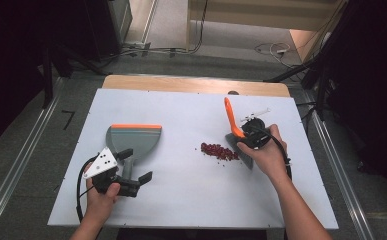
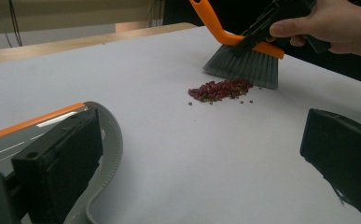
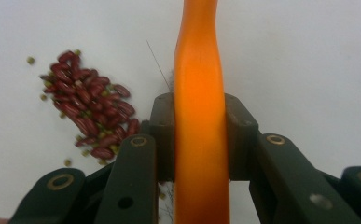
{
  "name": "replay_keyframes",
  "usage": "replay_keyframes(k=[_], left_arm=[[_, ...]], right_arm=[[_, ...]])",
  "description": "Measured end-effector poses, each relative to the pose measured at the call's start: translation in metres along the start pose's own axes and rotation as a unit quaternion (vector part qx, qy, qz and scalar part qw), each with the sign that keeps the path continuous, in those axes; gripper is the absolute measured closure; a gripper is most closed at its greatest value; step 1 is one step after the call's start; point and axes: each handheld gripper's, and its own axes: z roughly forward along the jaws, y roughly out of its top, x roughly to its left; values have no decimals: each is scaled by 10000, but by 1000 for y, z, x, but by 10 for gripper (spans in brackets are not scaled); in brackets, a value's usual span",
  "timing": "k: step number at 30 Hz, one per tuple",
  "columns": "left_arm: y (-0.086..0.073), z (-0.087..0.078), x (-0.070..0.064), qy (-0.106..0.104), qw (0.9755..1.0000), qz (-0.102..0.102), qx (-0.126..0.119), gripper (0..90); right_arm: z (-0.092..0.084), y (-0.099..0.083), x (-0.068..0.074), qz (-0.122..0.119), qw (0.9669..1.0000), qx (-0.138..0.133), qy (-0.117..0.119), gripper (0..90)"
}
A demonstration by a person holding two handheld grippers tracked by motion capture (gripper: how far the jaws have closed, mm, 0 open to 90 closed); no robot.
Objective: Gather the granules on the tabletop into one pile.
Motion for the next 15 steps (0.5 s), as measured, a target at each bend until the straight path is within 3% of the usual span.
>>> replay_keyframes(k=[6, 15], left_arm=[[0, -2, 2, 23, 10000, -28, -17, 0], [0, -2, 2, 23, 10000, -22, -16, 0]], right_arm=[[-1, 8, 9, -89, 9998, -119, 121, 686], [-32, 0, -6, 120, 9977, -571, 353, 686]])
